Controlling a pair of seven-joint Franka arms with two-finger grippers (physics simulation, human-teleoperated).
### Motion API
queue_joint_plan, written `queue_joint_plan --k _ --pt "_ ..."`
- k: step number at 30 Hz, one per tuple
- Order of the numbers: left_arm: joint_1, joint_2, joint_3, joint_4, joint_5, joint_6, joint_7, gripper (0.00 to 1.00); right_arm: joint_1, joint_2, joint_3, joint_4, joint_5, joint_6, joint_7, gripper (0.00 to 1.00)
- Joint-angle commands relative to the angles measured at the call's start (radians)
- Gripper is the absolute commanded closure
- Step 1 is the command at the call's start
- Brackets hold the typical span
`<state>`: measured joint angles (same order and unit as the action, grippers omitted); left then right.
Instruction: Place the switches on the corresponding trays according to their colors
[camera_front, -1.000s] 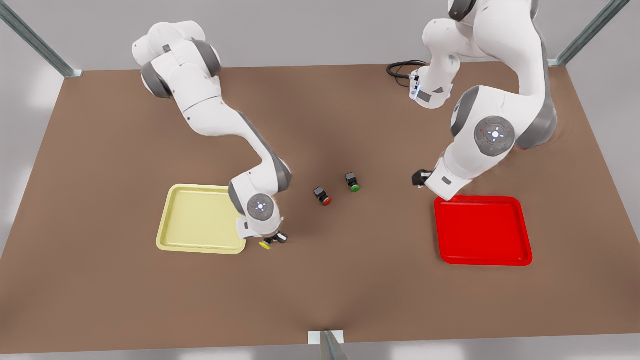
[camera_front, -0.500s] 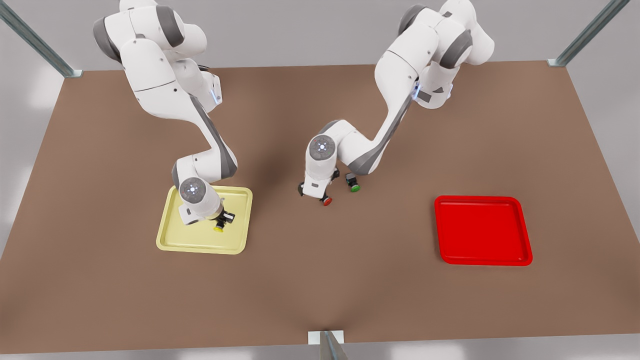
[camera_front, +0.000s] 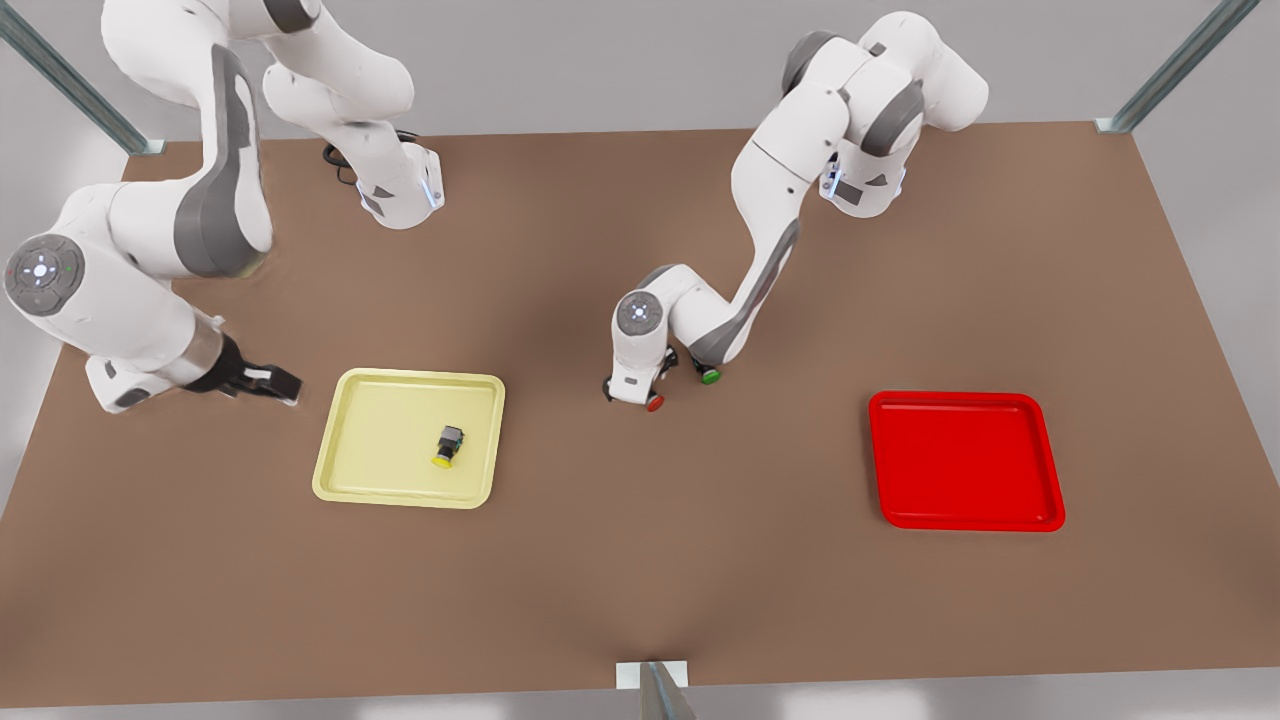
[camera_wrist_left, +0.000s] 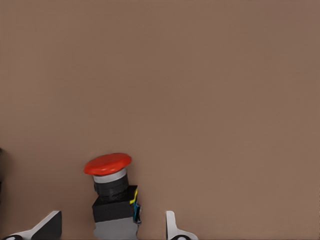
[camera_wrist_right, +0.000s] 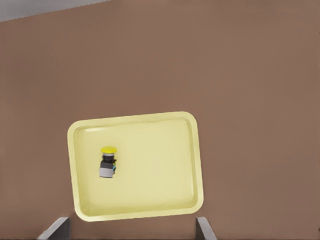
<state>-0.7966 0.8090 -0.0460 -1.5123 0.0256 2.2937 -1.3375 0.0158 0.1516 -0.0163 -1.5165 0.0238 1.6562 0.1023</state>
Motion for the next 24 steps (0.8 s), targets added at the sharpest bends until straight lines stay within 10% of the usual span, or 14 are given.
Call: queue_joint_plan --k 1,7,12,24 --pt "-0.003 0.001 0.002 0.000 0.001 0.007 -0.002 0.00 -0.005 0.000 -0.016 0.018 -0.001 -0.015 -0.036 0.00" --pt "-0.003 0.015 0.009 0.001 0.001 0.018 0.000 0.00 -0.071 0.019 0.009 0.056 -0.016 -0.122 -0.141 0.00" --pt "-0.001 0.015 0.011 0.001 0.001 0.017 0.000 0.37 -0.065 0.031 0.009 0.067 -0.013 -0.122 -0.130 0.00" --pt "-0.001 0.019 0.009 0.001 -0.001 0.018 -0.002 0.48 -0.063 0.037 0.009 0.098 -0.016 -0.113 -0.131 0.00"
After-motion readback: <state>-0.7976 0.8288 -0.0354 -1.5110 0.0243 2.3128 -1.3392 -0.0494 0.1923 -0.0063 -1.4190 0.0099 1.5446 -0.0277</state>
